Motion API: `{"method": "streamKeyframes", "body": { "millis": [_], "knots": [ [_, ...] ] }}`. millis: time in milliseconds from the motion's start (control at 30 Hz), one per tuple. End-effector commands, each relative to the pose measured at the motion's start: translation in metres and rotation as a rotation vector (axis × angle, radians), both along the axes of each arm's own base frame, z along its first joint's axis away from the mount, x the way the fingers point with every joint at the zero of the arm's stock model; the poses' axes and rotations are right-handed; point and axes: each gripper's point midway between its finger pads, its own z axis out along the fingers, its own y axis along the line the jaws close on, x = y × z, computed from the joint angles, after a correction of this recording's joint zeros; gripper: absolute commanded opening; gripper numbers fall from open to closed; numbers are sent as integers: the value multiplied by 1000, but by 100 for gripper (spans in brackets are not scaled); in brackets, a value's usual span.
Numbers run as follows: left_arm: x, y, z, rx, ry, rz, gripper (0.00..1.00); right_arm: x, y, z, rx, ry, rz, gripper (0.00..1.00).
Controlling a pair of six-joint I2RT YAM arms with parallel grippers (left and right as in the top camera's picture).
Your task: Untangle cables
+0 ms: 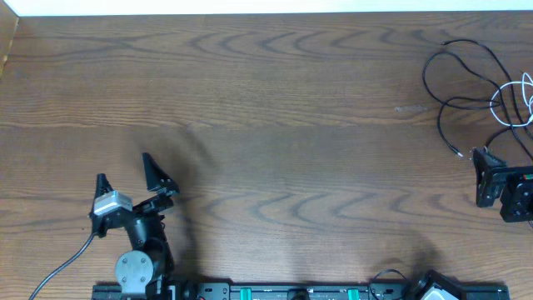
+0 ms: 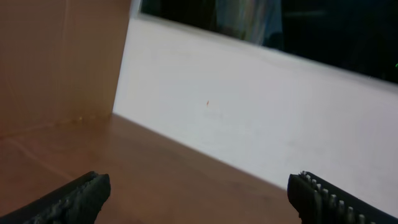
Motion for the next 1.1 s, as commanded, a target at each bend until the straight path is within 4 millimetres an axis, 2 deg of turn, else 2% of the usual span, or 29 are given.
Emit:
{"method": "streamKeyframes", "body": {
  "millis": [0,133,267,333,567,1067],
  "knots": [
    [1,7,-19,0,37,41,96,0,2,0,0,-1,10,99],
    [7,5,-52,-7,132,30,96,0,2,0,0,-1,10,99],
    [7,5,-75,-6,229,31,96,0,2,0,0,-1,10,99],
    [5,5,-94,-5,313,30,96,0,2,0,0,-1,10,99],
    [7,5,-111,-3,390,28,96,0,2,0,0,-1,10,99],
    [3,5,-171,2,671,28,96,0,2,0,0,-1,10,99]
  ]
}}
